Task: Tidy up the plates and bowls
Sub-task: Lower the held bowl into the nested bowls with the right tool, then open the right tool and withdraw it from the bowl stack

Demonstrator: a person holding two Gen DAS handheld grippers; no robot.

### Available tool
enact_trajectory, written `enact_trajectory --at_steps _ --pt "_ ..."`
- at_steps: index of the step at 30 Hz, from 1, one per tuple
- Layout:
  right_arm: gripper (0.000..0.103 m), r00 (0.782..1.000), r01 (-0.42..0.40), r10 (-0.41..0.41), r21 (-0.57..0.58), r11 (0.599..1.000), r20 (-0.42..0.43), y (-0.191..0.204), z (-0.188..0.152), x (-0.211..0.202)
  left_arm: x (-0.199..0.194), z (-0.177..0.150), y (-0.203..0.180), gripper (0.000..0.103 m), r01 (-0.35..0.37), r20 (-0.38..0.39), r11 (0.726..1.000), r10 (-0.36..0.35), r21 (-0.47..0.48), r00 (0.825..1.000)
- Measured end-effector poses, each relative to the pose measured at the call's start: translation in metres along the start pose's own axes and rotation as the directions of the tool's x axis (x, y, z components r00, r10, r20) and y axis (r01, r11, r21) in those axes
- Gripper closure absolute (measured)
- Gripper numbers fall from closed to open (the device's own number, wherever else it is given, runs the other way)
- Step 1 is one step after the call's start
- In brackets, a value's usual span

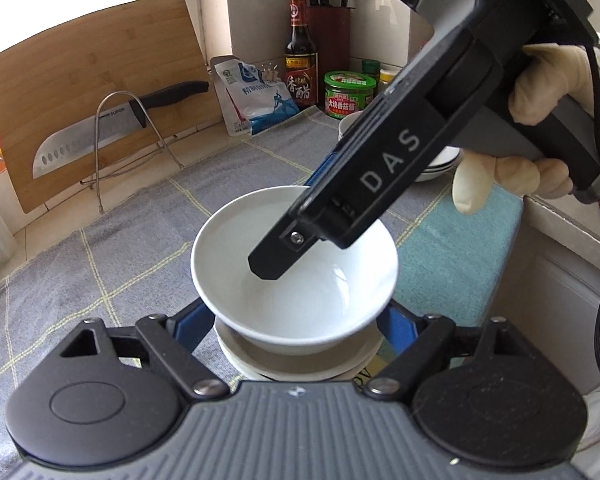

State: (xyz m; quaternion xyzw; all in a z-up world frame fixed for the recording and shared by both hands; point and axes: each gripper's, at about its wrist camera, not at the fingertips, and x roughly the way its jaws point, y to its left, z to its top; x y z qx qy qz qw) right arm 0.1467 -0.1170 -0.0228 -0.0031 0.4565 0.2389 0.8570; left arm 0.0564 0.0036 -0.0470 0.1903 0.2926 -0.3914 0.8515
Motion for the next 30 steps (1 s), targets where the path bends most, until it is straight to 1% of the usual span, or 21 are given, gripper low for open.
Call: enact_trajectory --at_steps 3,10,12,15,18,20,23,25,30 --pt "0.034 1.000 -0.005 0.005 0.002 1.000 -0.007 0.000 -0.002 0.002 0.001 -0.001 0.001 0.016 0.018 -0.013 1.000 -0.018 -0.019 1.000" --pt "0.034 1.000 -0.002 0.002 -0.001 1.000 -0.006 -0.001 -0.001 0.003 0.000 -0.003 0.000 0.015 0.017 -0.016 1.000 -0.017 -0.018 1.000" --pt "0.034 1.000 0.000 0.000 -0.004 1.000 -0.005 -0.002 0.000 0.004 0.000 -0.004 0.000 0.014 0.017 -0.014 1.000 -0.018 -0.019 1.000" --pt "0.032 1.000 0.002 -0.002 -0.009 1.000 -0.004 0.000 0.000 0.005 0.000 -0.006 0.001 0.009 0.011 -0.009 1.000 -0.011 -0.015 1.000" --pt "0.027 1.000 -0.001 0.001 -0.024 1.000 -0.002 0.003 0.000 0.004 -0.005 -0.006 0.001 0.009 0.014 -0.006 1.000 -0.014 0.000 1.000" --pt "0.012 1.000 0.005 -0.005 -0.037 0.999 0.003 0.006 -0.001 0.003 -0.010 -0.007 0.002 0.008 0.019 -0.002 1.000 -0.019 0.010 1.000" --pt "0.005 1.000 0.028 -0.028 -0.064 0.998 0.015 0.011 -0.003 0.001 -0.016 -0.007 0.004 0.007 0.022 0.001 1.000 -0.022 0.015 1.000" --pt "0.001 0.999 0.048 -0.046 -0.080 0.996 0.027 0.013 -0.005 -0.001 -0.020 -0.008 0.006 0.007 0.027 0.006 1.000 -0.027 0.007 1.000" --pt "0.001 0.997 0.062 -0.057 -0.114 0.992 0.047 0.020 -0.010 -0.006 -0.026 -0.008 0.009 0.005 0.037 0.023 0.999 -0.037 -0.011 0.999"
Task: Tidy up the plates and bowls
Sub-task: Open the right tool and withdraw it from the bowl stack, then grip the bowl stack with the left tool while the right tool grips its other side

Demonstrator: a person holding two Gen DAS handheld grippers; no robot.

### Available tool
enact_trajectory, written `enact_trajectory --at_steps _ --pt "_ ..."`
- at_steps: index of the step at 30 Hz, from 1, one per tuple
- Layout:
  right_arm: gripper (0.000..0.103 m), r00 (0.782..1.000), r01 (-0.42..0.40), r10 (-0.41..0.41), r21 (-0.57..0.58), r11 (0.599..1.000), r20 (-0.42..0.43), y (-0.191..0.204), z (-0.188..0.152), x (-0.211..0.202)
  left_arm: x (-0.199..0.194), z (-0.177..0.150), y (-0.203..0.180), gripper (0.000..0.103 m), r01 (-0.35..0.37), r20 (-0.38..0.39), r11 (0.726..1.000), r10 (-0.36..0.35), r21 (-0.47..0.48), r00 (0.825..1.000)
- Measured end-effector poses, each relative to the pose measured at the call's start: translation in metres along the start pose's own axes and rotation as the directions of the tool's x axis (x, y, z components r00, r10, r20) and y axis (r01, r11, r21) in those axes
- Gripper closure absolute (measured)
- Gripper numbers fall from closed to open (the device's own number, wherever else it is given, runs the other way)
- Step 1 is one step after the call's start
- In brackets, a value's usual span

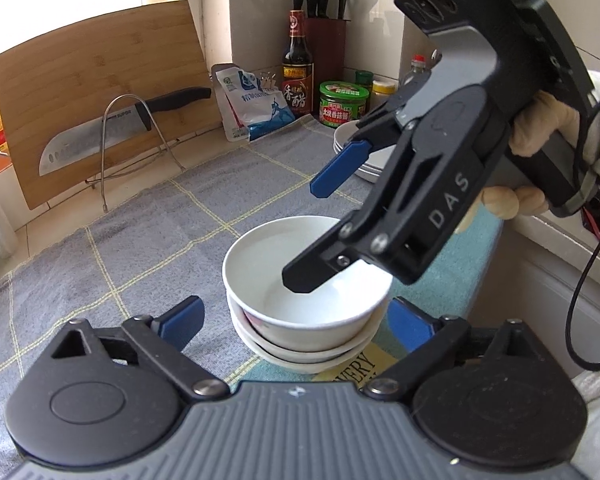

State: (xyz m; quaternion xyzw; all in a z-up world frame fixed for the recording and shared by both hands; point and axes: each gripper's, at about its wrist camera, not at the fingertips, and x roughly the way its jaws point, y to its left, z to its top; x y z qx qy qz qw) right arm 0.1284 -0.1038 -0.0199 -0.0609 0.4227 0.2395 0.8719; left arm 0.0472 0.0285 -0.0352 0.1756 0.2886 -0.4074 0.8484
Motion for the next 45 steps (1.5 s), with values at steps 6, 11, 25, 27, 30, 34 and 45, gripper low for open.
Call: enact_trajectory --at_steps 6,11,25,27,30,34,45 --pt "0.000 0.999 0.010 -0.008 -0.056 0.998 0.031 0.003 -0.006 -0.012 -0.013 0.006 -0.007 0.005 -0.036 0.024 0.999 0.035 0.039 0.999" --pt "0.000 0.999 0.006 -0.002 -0.081 0.997 0.048 -0.006 -0.022 -0.024 -0.017 0.010 -0.012 0.005 -0.106 0.029 0.994 0.106 0.018 0.994" --pt "0.000 0.992 -0.086 0.092 -0.081 0.993 0.081 -0.038 -0.065 -0.041 -0.008 0.012 -0.012 0.005 -0.285 -0.049 0.951 0.281 -0.118 0.958" --pt "0.000 0.992 -0.094 0.100 -0.081 0.992 0.074 -0.040 -0.067 -0.039 -0.009 0.009 -0.013 0.005 -0.300 -0.066 0.945 0.293 -0.128 0.954" --pt "0.000 0.992 -0.106 0.112 -0.089 0.990 0.062 -0.040 -0.067 -0.037 -0.014 0.007 -0.016 0.005 -0.302 -0.077 0.946 0.295 -0.116 0.952" --pt "0.000 0.992 -0.114 0.120 -0.126 0.985 0.040 -0.039 -0.068 -0.029 -0.025 0.006 -0.016 0.005 -0.274 -0.074 0.959 0.269 -0.078 0.960" --pt "0.000 0.996 0.020 -0.046 -0.315 0.949 -0.074 -0.014 -0.077 0.026 0.027 -0.030 0.004 0.004 -0.009 -0.132 0.995 0.022 0.098 0.991"
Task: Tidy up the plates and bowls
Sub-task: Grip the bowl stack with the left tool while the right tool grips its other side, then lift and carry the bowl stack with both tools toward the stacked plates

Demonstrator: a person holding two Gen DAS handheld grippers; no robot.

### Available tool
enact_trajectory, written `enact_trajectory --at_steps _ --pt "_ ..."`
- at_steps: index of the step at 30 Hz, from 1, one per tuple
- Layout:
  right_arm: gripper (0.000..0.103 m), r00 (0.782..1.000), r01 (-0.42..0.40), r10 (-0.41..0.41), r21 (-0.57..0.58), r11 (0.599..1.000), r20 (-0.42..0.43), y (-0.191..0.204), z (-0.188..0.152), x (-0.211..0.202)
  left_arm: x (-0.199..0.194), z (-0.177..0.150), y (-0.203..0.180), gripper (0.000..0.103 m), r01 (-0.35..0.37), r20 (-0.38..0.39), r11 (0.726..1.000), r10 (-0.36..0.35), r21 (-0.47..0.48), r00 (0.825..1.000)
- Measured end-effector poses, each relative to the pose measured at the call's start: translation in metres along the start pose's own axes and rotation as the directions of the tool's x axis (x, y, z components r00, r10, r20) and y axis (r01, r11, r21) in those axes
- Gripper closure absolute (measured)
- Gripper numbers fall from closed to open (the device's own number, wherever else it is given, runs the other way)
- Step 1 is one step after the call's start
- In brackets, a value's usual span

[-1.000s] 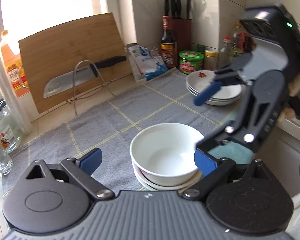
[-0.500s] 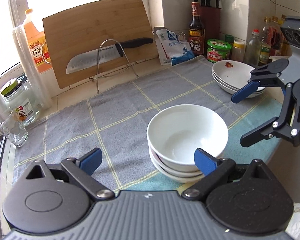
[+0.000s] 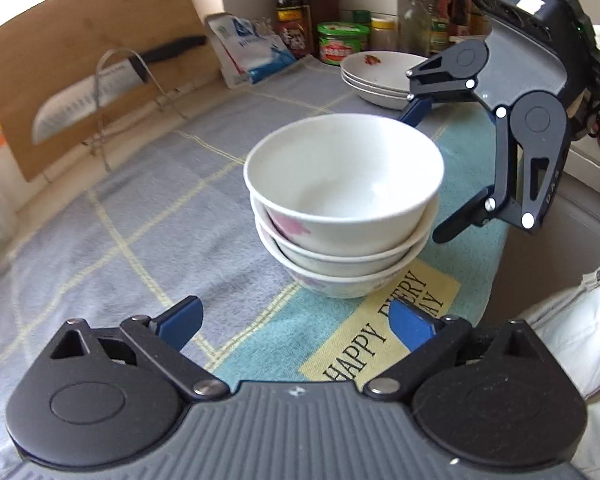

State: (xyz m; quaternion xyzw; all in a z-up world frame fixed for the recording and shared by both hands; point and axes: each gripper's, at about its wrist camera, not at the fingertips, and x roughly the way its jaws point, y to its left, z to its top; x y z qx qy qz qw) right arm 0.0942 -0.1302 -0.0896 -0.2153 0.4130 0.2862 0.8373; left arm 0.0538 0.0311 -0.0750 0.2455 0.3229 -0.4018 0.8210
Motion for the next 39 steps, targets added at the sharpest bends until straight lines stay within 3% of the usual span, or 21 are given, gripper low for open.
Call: enact_trajectory --at_steps 7,15,26,31,39 --pt "0.000 1.000 0.007 -0.009 -0.062 0.998 -0.020 0.011 0.018 0.011 0.024 0.009 0.005 0.005 0.137 0.025 0.982 -0.141 0.130 0.990" --pt "0.000 0.997 -0.081 0.081 -0.152 0.985 -0.010 0.010 0.029 0.019 0.036 0.015 0.011 0.006 0.238 -0.003 0.943 -0.244 0.233 0.970" --pt "0.005 0.977 -0.214 0.212 -0.237 0.948 -0.036 0.000 0.036 0.023 0.042 0.028 0.019 0.008 0.290 -0.059 0.908 -0.286 0.302 0.956" --pt "0.011 0.966 -0.257 0.255 -0.204 0.945 -0.038 -0.005 0.034 0.023 0.043 0.030 0.021 0.016 0.325 -0.086 0.899 -0.314 0.293 0.945" --pt "0.012 0.968 -0.249 0.245 -0.185 0.951 -0.043 -0.003 0.033 0.020 0.045 0.032 0.020 0.019 0.345 -0.100 0.887 -0.330 0.308 0.939"
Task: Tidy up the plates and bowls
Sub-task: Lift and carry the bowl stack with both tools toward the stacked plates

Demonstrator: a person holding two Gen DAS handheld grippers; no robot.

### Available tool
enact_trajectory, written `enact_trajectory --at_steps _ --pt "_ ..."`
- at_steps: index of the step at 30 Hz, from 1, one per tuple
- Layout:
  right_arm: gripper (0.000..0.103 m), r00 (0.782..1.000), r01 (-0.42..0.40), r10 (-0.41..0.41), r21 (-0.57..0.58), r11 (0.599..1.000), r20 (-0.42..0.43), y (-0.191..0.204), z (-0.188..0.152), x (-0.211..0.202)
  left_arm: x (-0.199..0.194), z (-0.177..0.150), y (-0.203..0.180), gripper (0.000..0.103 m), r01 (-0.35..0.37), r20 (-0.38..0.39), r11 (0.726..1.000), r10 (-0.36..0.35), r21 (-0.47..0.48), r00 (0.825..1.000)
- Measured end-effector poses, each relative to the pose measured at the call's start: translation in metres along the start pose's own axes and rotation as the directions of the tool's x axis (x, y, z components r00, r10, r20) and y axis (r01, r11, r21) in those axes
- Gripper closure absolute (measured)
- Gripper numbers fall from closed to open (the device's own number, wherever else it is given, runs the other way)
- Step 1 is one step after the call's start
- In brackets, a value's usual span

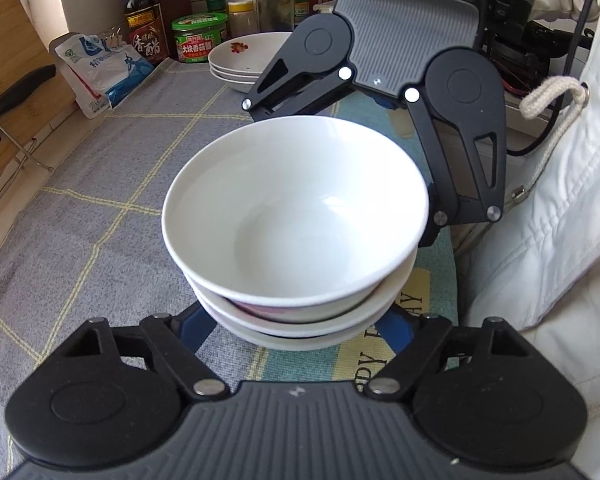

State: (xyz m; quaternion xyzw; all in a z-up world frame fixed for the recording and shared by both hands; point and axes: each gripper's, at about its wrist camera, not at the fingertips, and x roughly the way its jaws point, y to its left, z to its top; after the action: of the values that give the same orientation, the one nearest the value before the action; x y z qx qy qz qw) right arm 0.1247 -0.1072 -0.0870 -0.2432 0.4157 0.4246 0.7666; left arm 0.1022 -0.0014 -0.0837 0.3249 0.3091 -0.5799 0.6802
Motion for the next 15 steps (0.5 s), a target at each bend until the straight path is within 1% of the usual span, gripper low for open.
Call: enact_trajectory --at_steps 4,15 --pt "0.012 1.000 0.007 -0.006 0.009 1.000 -0.004 0.0005 0.0009 -0.0002 0.0029 0.0006 0.0014 0.019 0.010 -0.001 1.000 -0.010 -0.003 1.000" --pt "0.013 0.999 0.031 -0.030 0.019 0.999 -0.015 0.0061 0.0011 -0.0043 0.0048 0.0005 -0.0030 0.019 0.004 0.006 1.000 -0.004 0.007 1.000"
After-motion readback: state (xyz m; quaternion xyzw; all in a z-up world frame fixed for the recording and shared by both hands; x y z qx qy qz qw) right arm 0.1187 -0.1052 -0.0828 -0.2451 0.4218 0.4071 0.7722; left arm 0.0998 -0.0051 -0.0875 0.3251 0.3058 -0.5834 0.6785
